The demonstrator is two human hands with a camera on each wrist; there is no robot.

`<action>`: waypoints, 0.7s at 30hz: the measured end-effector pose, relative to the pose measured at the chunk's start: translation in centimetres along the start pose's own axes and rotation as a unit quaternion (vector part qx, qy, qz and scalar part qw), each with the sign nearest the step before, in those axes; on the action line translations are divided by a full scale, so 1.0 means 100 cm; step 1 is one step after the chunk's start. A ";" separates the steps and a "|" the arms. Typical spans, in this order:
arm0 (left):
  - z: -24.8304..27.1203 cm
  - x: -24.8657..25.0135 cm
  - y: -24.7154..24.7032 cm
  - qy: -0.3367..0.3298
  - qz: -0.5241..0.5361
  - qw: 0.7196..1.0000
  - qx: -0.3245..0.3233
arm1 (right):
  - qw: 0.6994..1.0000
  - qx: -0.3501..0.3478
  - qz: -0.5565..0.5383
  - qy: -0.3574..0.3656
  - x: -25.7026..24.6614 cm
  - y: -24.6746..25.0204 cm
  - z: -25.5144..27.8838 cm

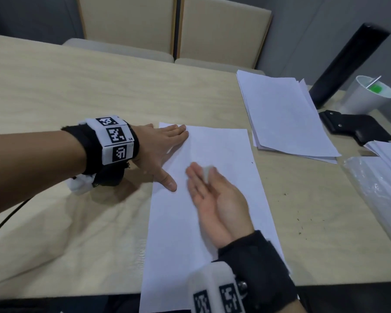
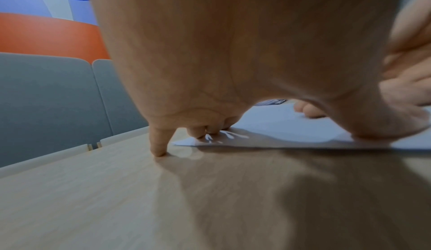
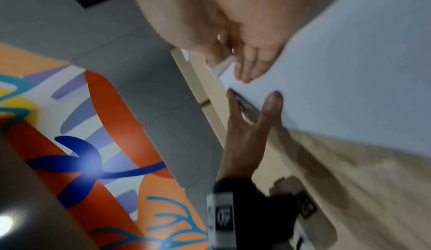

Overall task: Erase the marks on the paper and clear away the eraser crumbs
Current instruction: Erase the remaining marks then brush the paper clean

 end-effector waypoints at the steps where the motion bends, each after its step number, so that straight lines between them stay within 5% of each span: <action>1: 0.000 0.000 0.000 -0.001 0.001 1.000 0.001 | 0.998 0.036 -0.012 0.056 -0.007 0.009 -0.003; 4: -0.001 -0.002 -0.001 0.000 0.005 1.000 0.002 | 0.952 0.117 0.094 0.266 -0.041 0.028 0.003; 7: -0.002 -0.002 -0.003 -0.001 0.007 1.000 0.003 | 0.932 0.079 0.172 0.310 -0.048 0.022 0.023; 9: -0.002 -0.002 -0.002 0.000 0.008 1.000 0.002 | 0.956 0.002 0.188 0.225 -0.026 0.008 0.033; 11: -0.002 -0.002 -0.001 -0.001 0.006 1.000 0.004 | 0.989 -0.056 0.125 0.052 0.002 -0.001 0.033; 14: -0.002 0.000 0.000 -0.002 -0.004 1.000 0.009 | 0.995 -0.039 0.024 -0.085 0.016 0.003 0.027; 17: 0.001 -0.001 0.000 0.000 0.009 1.000 0.001 | 0.996 0.054 0.007 0.074 -0.011 0.027 0.018; 19: 0.001 -0.001 0.000 -0.002 0.010 1.000 0.003 | 0.967 0.113 0.043 0.222 -0.039 0.038 0.018; 21: 0.001 0.000 0.000 -0.003 0.008 1.000 0.006 | 0.948 0.130 0.052 0.287 -0.057 0.040 0.021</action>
Point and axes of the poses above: each hand's wrist, its own z-axis away from the middle knuckle, its own y-axis out of the back of the hand, x = y × z, the point moved 1 cm from there along -z, towards the middle knuckle, and after that the axes turned 12 degrees about -z, right-handed, at the moved point
